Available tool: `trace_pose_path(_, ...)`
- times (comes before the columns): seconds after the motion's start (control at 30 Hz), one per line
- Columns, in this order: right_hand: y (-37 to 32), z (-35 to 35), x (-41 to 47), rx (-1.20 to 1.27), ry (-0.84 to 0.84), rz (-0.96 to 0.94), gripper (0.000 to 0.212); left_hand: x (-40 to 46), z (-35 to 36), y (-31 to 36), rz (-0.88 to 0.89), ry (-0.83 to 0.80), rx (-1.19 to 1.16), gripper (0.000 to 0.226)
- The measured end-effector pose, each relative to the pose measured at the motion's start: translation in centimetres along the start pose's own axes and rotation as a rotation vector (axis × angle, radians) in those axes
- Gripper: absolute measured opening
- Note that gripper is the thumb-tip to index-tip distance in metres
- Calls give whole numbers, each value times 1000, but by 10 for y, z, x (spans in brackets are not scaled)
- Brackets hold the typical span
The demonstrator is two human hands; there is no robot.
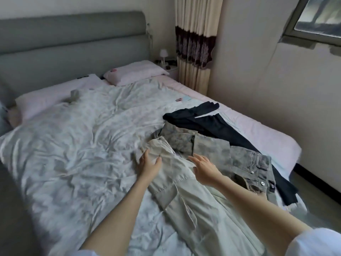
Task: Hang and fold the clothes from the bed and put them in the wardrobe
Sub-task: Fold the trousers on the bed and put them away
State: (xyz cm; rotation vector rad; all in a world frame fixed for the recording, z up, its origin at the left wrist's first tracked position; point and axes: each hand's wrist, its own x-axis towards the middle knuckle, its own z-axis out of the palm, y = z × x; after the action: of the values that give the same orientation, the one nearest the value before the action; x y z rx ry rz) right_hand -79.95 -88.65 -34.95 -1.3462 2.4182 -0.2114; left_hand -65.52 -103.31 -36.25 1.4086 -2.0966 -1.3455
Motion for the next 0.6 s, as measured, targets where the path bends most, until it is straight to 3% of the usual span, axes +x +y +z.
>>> trace_pose_path(0.13, 46, 47, -24, 155, -36, 94, 44, -23, 53, -29, -60, -114, 9, 54)
trace_pose_path(0.37, 149, 156, -103, 421, -140, 499, 38, -69, 149, -84, -153, -351, 155, 32)
trace_pose_path(0.47, 183, 187, -125, 488, -160, 617, 39, -76, 180, -95, -63, -409, 305, 33)
trace_pose_path(0.6, 226, 225, -136, 547, -171, 688, 42, -61, 230, -97, 240, -461, 595, 36)
